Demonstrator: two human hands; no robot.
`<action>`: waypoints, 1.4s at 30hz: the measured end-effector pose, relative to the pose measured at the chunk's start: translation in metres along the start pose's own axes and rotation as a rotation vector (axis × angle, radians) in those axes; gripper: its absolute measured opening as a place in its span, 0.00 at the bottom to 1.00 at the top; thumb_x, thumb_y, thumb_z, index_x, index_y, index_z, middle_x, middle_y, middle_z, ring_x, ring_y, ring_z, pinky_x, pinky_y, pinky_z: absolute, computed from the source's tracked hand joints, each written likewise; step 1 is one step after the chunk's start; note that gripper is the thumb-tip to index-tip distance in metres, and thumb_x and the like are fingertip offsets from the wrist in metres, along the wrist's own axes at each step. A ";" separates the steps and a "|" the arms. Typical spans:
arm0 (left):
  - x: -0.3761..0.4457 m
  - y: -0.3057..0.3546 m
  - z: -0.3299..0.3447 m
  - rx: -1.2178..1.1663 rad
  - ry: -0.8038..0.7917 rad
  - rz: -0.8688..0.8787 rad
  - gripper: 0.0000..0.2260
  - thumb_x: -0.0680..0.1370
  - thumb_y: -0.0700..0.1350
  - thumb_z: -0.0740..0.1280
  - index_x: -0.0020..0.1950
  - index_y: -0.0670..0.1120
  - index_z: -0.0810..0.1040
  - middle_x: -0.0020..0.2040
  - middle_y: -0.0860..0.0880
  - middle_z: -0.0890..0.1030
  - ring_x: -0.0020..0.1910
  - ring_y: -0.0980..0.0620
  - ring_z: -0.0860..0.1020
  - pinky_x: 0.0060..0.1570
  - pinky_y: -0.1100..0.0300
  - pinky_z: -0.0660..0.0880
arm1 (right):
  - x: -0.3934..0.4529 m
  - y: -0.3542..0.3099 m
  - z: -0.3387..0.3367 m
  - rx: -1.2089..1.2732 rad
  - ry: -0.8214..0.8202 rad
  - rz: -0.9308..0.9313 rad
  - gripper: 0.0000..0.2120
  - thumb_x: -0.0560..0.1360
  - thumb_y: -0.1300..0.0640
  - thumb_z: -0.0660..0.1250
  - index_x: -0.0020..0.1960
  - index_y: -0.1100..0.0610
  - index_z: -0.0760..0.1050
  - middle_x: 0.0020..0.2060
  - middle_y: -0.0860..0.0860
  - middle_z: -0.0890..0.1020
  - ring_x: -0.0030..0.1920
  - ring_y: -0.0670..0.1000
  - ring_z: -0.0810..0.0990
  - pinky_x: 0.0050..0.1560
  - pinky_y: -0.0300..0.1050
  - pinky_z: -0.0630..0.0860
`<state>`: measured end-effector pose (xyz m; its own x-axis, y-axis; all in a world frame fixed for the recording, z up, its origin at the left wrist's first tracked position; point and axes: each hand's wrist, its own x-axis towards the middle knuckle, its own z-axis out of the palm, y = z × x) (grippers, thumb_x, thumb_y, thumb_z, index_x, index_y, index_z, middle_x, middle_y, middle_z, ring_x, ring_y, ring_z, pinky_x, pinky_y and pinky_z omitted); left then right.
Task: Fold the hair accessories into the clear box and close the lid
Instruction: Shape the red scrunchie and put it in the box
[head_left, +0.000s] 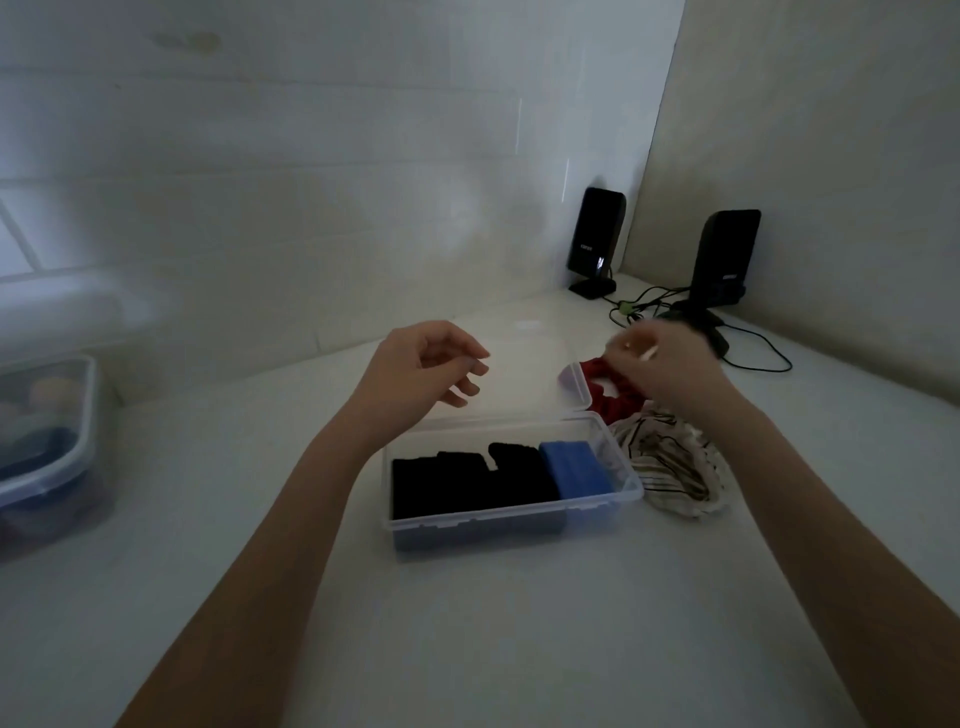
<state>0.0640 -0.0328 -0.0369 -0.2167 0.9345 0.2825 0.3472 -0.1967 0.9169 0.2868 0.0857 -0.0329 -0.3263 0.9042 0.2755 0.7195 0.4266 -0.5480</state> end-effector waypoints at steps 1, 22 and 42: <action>0.000 0.000 0.000 -0.004 0.007 0.005 0.09 0.76 0.33 0.64 0.43 0.45 0.80 0.38 0.46 0.83 0.32 0.56 0.80 0.35 0.62 0.80 | 0.001 0.009 0.009 -0.094 -0.127 0.019 0.09 0.74 0.51 0.67 0.51 0.53 0.76 0.45 0.50 0.79 0.37 0.41 0.73 0.35 0.33 0.67; -0.009 0.012 0.018 -0.153 -0.209 0.050 0.26 0.66 0.41 0.76 0.61 0.56 0.74 0.55 0.58 0.81 0.54 0.63 0.79 0.53 0.66 0.75 | -0.049 -0.050 0.008 1.333 -0.373 -0.112 0.05 0.74 0.57 0.60 0.48 0.57 0.70 0.30 0.49 0.77 0.29 0.48 0.77 0.32 0.42 0.75; -0.009 0.015 0.015 -0.137 -0.268 0.105 0.26 0.73 0.39 0.67 0.71 0.48 0.67 0.64 0.54 0.77 0.63 0.55 0.76 0.65 0.55 0.71 | -0.065 -0.059 0.020 0.488 -0.029 -0.539 0.16 0.71 0.65 0.71 0.55 0.62 0.68 0.34 0.43 0.79 0.36 0.33 0.76 0.42 0.23 0.68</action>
<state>0.0843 -0.0399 -0.0302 0.0678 0.9483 0.3100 0.2251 -0.3173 0.9212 0.2536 0.0024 -0.0346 -0.5793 0.5633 0.5891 0.1012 0.7669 -0.6337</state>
